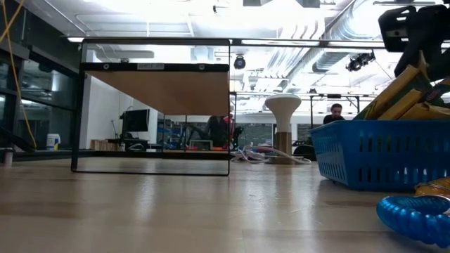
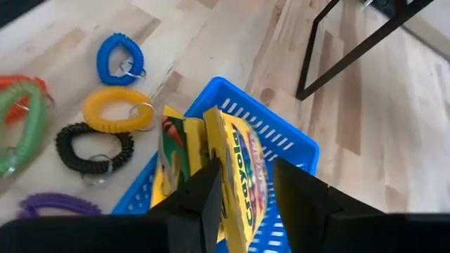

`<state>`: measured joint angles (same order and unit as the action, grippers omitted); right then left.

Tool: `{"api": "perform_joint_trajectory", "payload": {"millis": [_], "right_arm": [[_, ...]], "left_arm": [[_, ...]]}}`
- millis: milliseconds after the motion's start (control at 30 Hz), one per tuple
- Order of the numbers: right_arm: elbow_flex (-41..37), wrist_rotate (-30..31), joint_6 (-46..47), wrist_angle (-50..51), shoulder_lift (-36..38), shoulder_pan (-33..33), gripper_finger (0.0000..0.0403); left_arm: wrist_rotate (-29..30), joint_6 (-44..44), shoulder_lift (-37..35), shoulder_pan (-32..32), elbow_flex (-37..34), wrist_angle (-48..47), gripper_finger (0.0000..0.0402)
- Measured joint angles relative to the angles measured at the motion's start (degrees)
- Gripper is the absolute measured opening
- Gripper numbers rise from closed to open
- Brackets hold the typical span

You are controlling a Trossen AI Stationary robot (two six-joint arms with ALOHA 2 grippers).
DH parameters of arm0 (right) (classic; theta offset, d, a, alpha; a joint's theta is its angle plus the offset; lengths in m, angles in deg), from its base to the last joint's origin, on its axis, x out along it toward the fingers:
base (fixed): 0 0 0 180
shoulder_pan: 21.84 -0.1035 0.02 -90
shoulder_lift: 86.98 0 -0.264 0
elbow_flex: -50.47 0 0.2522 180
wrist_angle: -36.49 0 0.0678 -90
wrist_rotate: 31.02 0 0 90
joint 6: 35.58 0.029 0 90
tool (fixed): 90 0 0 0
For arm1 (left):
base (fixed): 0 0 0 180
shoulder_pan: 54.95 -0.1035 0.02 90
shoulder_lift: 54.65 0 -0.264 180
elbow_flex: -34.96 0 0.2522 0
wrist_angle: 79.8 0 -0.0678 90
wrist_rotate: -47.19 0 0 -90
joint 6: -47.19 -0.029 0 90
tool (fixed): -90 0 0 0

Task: Pick & Place Office Desk Supplies
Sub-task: Put the yellow crayon box into the blue bin, then put the green spiral keychain into the yellow bin

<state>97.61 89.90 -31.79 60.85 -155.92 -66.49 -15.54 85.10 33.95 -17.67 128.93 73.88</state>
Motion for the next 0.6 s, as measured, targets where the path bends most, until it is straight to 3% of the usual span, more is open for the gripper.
{"api": "perform_joint_trajectory", "payload": {"millis": [367,600], "right_arm": [[0.02,-3.45,10.36,5.73,2.36,0.00,0.0113],[0.02,-7.31,11.67,5.93,3.94,0.00,0.0113]], "left_arm": [[0.00,0.00,-0.01,0.00,0.01,0.00,0.0077],[0.00,0.00,-0.01,0.00,0.01,0.00,0.0077]]}}
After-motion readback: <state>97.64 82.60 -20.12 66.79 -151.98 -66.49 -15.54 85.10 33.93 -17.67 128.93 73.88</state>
